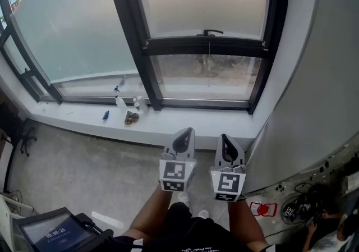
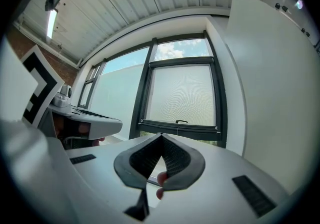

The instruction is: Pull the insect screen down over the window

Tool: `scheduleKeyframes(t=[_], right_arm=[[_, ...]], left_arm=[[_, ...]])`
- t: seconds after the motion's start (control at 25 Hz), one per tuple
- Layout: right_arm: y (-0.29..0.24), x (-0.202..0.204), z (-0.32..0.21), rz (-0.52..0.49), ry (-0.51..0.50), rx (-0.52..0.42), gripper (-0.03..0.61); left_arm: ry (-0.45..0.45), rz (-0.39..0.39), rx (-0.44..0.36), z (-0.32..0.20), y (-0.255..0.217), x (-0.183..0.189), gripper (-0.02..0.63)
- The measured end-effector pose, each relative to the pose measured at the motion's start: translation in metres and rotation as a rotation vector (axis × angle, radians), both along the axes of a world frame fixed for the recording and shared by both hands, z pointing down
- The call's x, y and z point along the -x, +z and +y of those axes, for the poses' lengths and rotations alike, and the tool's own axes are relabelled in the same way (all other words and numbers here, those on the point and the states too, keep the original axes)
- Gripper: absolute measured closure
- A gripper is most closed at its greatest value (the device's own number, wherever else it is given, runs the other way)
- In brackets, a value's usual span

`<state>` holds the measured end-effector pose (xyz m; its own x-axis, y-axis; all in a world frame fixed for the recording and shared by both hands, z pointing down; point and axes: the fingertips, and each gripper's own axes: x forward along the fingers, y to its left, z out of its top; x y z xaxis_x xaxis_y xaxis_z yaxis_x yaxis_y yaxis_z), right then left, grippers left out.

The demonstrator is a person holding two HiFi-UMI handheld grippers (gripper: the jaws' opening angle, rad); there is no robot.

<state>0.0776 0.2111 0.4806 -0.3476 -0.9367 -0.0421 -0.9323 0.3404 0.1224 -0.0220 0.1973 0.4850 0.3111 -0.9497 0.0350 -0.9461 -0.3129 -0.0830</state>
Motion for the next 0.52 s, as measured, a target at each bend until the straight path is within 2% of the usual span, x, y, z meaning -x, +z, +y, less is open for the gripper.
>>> scheduleKeyframes(t=[0.52], right_arm=[[0.01,-0.008,0.003,0.026,-0.002,0.015,0.577]], left_arm=[[-0.023,0.012,0.016,0.003,0.011,-0.008,0.611]])
